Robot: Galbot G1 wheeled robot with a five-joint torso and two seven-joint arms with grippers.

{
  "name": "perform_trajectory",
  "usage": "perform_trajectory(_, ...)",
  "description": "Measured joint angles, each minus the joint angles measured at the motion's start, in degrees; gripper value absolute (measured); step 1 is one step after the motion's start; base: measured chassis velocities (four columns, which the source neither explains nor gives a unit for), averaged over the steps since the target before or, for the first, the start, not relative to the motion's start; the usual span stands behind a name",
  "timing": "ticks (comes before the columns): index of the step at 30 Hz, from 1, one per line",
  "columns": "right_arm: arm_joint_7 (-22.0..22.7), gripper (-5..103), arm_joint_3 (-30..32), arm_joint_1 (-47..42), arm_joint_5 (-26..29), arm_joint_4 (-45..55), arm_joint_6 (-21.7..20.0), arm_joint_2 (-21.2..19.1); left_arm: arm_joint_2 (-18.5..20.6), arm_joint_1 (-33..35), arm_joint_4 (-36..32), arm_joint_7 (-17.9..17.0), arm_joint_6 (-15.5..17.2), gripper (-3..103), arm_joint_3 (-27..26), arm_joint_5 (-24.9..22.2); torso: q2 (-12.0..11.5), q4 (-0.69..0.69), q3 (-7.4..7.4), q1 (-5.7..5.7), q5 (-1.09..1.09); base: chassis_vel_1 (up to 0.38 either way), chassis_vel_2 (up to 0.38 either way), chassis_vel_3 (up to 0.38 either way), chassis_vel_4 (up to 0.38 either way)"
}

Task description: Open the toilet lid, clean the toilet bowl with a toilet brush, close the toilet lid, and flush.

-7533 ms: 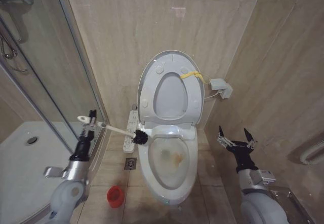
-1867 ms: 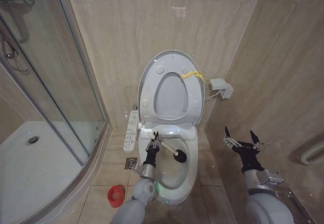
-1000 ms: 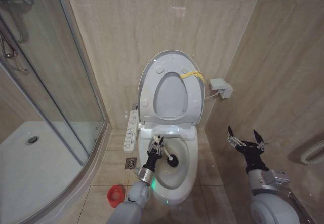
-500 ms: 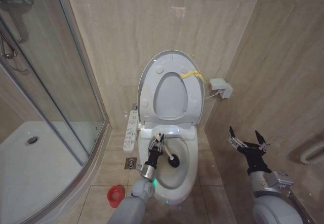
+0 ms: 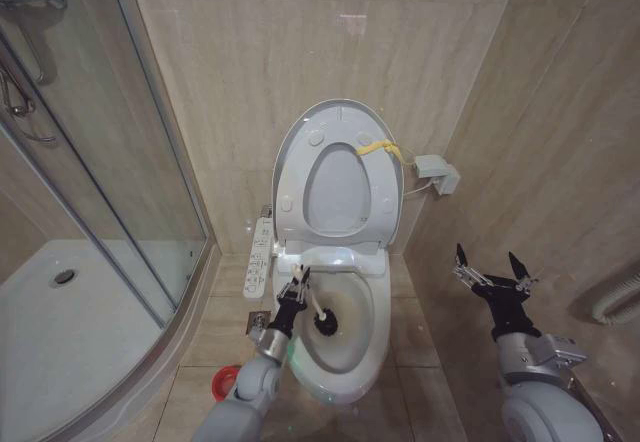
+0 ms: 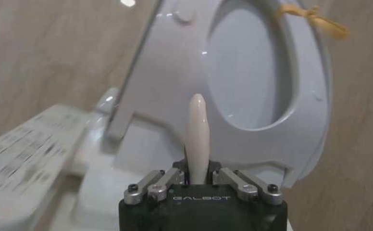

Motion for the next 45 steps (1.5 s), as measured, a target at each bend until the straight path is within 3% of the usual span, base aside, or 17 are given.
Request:
perform_trajectory(9,0.0,100,-0.1,0.4,0.5,0.3,-0.2,-0.1,0.3,10.4,-5.1,-3.2,2.5,19,-1.4,-4.9,0.0,0.0,0.0,0.0,0.0,0.0,0.0,0.0,0.0)
perform_trajectory(15,0.0,100,0.0,0.5,0.7,0.3,-0.2,-0.2,-0.5,13.0,-7.4,-5.0,4.1,19,-1.2,-9.7,0.0,0.0,0.0,0.0,0.01,0.0,0.0,0.0,0.0)
perform_trajectory(19,0.0,100,0.0,0.1,0.8,0.3,-0.1,-0.2,-2.7,11.1,-8.4,-4.9,4.3,19,0.0,-22.1,0.0,-0.01,0.0,0.0,0.01,0.0,0.0,0.0,0.0)
perform_trajectory(20,0.0,100,0.0,0.1,0.8,0.3,-0.1,-0.2,-2.7,11.1,-8.4,-4.9,4.3,19,0.0,-22.1,0.0,-0.01,0.0,0.0,0.01,0.0,0.0,0.0,0.0)
perform_trajectory(23,0.0,100,0.2,-0.3,0.8,0.3,-0.1,-0.3,-4.5,7.0,-8.3,-3.6,2.8,19,0.0,-28.9,0.0,-0.02,0.01,0.0,0.01,0.0,0.0,0.0,0.0)
perform_trajectory(26,0.0,100,0.3,-0.5,0.8,0.3,0.0,-0.3,-5.3,4.3,-7.1,-2.5,1.8,19,-0.4,-30.6,0.0,-0.02,0.01,0.0,0.02,0.0,0.0,0.0,0.0)
perform_trajectory(31,0.0,100,0.0,-0.6,0.7,0.2,0.0,-0.4,-7.1,0.2,-2.6,-1.3,0.7,19,-0.5,-30.4,0.0,0.0,0.01,0.01,0.02,0.0,0.0,0.0,0.0)
perform_trajectory(35,0.0,100,0.1,-0.9,0.7,0.3,0.0,-0.6,-8.1,-1.4,2.7,0.7,-0.3,19,-0.5,-27.0,0.0,-0.01,0.01,0.01,0.01,0.0,0.0,0.0,0.0)
perform_trajectory(40,0.0,100,0.8,-1.5,0.8,0.3,0.2,-0.8,-8.8,-2.5,9.8,4.0,-2.1,19,0.1,-21.7,0.0,0.08,-0.01,0.0,0.04,0.0,0.0,0.0,0.0)
perform_trajectory(45,-0.2,100,1.9,-2.2,1.1,0.6,0.4,-0.7,-8.7,-2.4,11.0,5.6,-3.0,19,0.8,-17.8,0.0,0.03,-0.01,-0.01,0.02,0.0,0.0,0.0,0.0)
